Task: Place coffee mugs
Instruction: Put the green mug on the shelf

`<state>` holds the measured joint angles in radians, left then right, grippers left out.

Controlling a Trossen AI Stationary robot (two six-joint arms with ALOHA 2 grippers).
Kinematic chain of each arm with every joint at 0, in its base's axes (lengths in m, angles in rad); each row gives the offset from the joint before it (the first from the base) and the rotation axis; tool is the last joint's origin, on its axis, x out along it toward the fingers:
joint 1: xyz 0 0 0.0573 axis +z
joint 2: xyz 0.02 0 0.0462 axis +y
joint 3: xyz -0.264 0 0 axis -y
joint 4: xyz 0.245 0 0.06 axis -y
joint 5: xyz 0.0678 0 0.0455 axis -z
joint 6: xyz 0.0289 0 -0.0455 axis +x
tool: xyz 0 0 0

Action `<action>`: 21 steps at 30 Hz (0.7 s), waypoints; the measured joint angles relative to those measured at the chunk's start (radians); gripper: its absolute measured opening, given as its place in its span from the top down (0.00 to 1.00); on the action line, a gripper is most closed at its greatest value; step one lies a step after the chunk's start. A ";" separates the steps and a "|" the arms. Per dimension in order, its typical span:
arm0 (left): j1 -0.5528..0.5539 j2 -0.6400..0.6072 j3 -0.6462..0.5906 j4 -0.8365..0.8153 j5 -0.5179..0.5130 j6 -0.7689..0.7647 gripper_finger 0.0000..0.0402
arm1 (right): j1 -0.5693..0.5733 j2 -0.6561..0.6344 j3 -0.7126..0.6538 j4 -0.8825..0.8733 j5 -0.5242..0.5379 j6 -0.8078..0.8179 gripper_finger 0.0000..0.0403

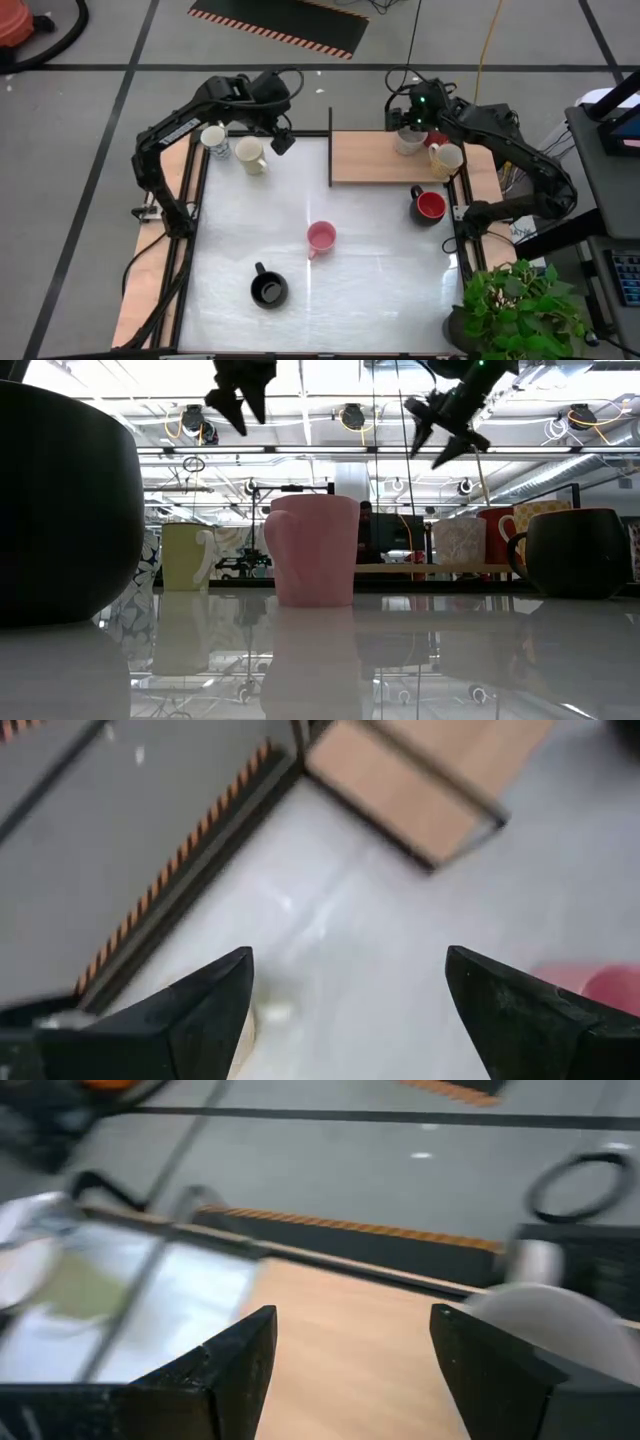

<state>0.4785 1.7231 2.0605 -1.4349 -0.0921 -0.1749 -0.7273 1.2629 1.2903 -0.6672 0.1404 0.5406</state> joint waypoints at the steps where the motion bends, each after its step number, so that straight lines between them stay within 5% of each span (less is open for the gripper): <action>1: 0.003 0.007 0.000 -0.024 0.000 -0.005 0.17 | 0.011 0.000 0.000 0.019 -0.020 -0.002 0.36; 9: 0.027 0.059 0.000 -0.082 -0.018 -0.003 0.17 | 0.102 -0.001 0.000 0.149 -0.095 -0.003 0.36; 21: 0.157 0.090 0.000 -0.069 -0.022 0.225 0.17 | 0.206 -0.001 0.000 0.170 -0.358 0.002 0.36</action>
<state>0.6350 1.8130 2.0609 -1.5036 -0.1144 0.0498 -0.5216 1.2619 1.2903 -0.4973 -0.2173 0.5431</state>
